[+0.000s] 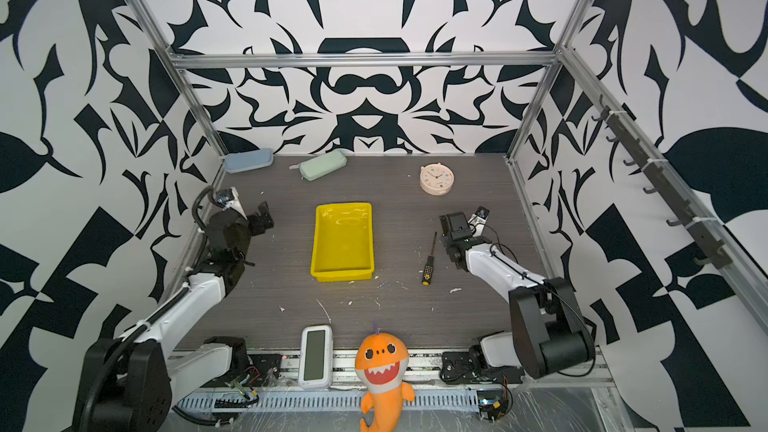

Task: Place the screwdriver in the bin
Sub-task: 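Lower the right gripper over the screwdriver handle while the left arm shifts toward the bin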

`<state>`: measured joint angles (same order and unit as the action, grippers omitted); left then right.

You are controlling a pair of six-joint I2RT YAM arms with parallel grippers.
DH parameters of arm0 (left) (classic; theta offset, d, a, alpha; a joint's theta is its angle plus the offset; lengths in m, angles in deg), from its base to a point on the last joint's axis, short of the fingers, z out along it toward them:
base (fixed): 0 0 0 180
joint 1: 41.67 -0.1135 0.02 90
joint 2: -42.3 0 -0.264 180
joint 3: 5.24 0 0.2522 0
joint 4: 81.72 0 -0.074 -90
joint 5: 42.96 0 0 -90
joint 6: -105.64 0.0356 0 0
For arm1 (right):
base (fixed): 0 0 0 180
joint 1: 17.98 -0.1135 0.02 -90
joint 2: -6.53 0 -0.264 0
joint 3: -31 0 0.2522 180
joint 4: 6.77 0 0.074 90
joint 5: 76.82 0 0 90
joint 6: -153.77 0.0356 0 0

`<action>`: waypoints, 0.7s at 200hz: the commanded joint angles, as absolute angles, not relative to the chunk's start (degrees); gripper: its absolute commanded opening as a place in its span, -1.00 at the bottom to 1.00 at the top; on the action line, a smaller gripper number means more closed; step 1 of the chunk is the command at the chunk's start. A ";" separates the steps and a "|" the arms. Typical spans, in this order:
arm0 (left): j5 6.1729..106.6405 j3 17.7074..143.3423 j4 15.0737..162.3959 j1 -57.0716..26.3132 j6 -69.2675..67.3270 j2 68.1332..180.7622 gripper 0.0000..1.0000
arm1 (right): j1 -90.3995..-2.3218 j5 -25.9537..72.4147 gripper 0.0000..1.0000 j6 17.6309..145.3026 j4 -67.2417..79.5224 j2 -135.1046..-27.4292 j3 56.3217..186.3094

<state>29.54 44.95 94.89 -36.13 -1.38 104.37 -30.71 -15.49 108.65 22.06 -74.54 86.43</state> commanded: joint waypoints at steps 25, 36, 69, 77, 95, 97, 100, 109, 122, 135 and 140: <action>43.14 47.17 63.81 -36.13 -11.35 103.30 0.99 | -29.19 -7.86 0.99 108.60 26.80 -77.78 91.27; 47.01 45.75 64.21 -36.13 -10.38 101.42 0.99 | -29.57 -7.16 0.99 108.32 23.52 -74.92 88.49; 50.81 40.49 66.29 -36.13 -12.04 94.23 0.98 | -31.28 -1.49 0.83 112.51 13.69 -68.41 78.96; 50.90 38.30 67.92 -36.13 -13.84 92.00 0.99 | -33.75 -3.44 0.78 112.93 13.23 -67.36 78.35; 50.29 31.21 74.74 -36.21 -18.93 87.05 0.98 | -41.36 -10.87 0.75 114.20 15.70 -65.43 79.55; 50.22 30.90 75.04 -36.22 -19.11 86.63 0.99 | -42.10 -11.56 0.75 114.50 15.94 -65.27 79.69; 50.33 30.59 75.37 -36.18 -19.16 85.80 0.99 | -43.09 -12.33 0.74 115.00 16.26 -65.06 79.88; 50.29 30.41 74.67 -36.21 -18.87 83.71 0.99 | -45.48 -13.09 0.73 116.50 16.42 -64.67 79.85; 47.49 30.43 72.11 -36.17 -19.36 81.39 0.99 | -46.84 -12.93 0.70 119.09 16.48 -64.69 79.17; 44.34 30.06 70.50 -36.18 -20.97 79.75 0.99 | -46.88 -13.01 0.54 122.12 16.98 -65.37 78.22; 43.58 29.85 70.33 -36.21 -21.58 79.38 0.99 | -46.89 -12.94 0.49 123.10 17.24 -65.80 78.04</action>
